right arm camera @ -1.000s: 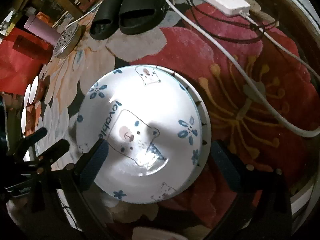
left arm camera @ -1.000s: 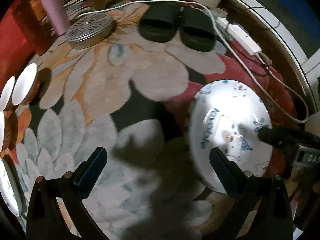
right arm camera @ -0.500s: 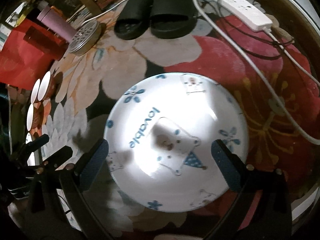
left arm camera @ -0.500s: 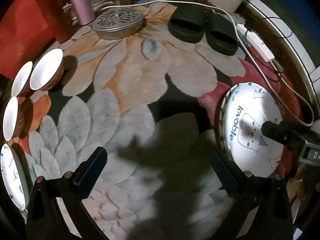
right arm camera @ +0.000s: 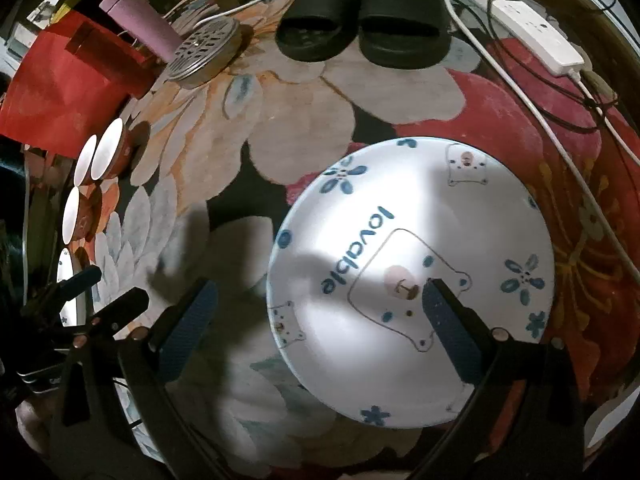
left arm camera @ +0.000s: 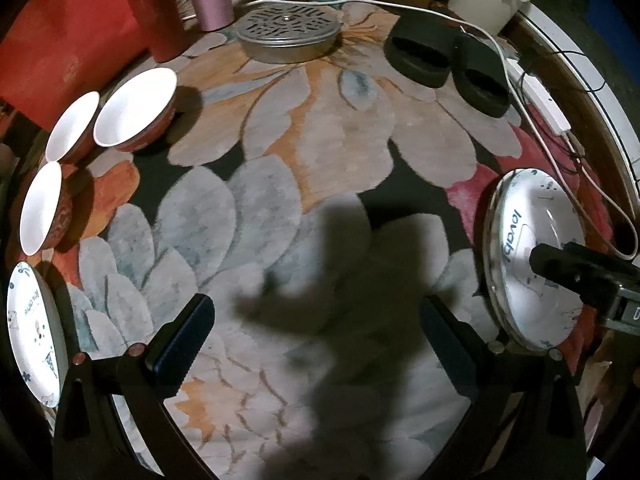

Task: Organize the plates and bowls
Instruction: 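Withdraw both tools from the stacked plates, then move both tools toward the smaller bear plate beside the white bowls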

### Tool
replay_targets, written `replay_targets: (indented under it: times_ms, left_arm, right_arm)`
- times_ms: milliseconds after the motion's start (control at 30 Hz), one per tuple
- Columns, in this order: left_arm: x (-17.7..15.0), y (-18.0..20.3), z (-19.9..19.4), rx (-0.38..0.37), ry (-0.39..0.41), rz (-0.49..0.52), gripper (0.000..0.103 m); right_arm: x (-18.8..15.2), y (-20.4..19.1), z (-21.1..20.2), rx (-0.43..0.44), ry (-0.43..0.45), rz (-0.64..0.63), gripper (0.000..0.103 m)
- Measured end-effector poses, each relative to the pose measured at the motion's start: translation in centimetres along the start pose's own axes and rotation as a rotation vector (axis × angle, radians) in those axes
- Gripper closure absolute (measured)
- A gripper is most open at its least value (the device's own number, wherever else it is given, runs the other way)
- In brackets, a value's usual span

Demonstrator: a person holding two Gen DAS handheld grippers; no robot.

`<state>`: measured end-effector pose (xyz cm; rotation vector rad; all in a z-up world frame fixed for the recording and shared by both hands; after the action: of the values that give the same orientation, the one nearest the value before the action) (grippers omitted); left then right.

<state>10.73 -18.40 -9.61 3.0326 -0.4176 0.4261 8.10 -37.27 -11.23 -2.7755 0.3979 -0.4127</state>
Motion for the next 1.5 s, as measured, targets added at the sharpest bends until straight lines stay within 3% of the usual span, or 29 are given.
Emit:
replay_targets:
  times_ms: [1500]
  left_arm:
    - [-3.7, -13.0, -0.3, 0.090, -0.008, -0.187, 0.001]
  right_arm:
    - [-1.1, -12.7, 4.8, 0.069, -0.058, -0.193, 0.000]
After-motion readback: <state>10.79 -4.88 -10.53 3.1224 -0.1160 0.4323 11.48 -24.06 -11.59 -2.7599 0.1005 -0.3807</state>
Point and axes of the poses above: each gripper's, at about its wrist camera, not at the fingertips, and z roughly the way its jaws point, y to its right, x to its top, the point moved 7 cm from there along z, roughly the way its jaws point, and after that the axes turned 3 degrees about x, right-handed, at the moved point
